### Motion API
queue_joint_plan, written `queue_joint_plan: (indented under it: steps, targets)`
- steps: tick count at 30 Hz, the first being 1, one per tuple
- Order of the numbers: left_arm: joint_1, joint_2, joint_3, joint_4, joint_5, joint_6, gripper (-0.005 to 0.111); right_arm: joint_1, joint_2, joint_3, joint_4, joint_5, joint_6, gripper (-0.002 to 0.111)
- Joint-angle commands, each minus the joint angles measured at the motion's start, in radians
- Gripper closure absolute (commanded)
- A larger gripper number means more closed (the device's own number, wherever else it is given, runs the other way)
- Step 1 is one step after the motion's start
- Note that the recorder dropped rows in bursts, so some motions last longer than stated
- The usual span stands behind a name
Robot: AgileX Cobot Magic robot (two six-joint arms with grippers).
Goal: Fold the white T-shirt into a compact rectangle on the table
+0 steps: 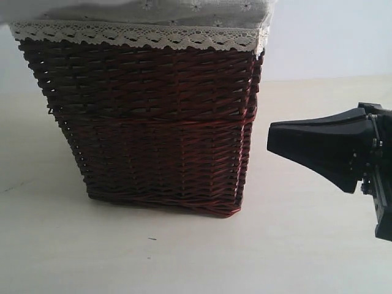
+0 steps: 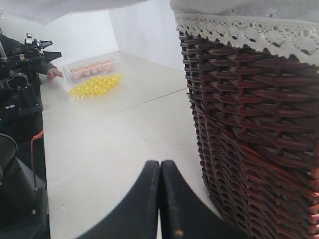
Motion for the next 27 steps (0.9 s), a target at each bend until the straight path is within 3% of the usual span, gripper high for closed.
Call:
queue_joint_plan:
  steps: [1,9,16,22,27]
  targets:
    - [-0.004,0.014,0.059,0.119,-0.129,-0.088,0.107,-0.005,0.002,-0.007,-0.003,-0.013,-0.012,0.108]
    - [-0.004,0.014,0.299,0.119,-0.219,-0.088,0.107,-0.005,0.002,-0.007,-0.003,-0.013,-0.01,0.108]
    - [-0.004,0.012,0.55,0.119,-0.214,-0.016,0.107,-0.005,0.002,-0.007,-0.003,-0.013,-0.012,0.108]
    - [-0.004,-0.017,0.689,0.119,-0.222,0.018,0.107,-0.005,0.002,-0.007,-0.003,-0.013,-0.012,0.108]
    - [-0.004,-0.056,0.794,0.119,-0.361,0.027,0.107,-0.005,0.002,-0.007,-0.003,-0.013,-0.012,0.108]
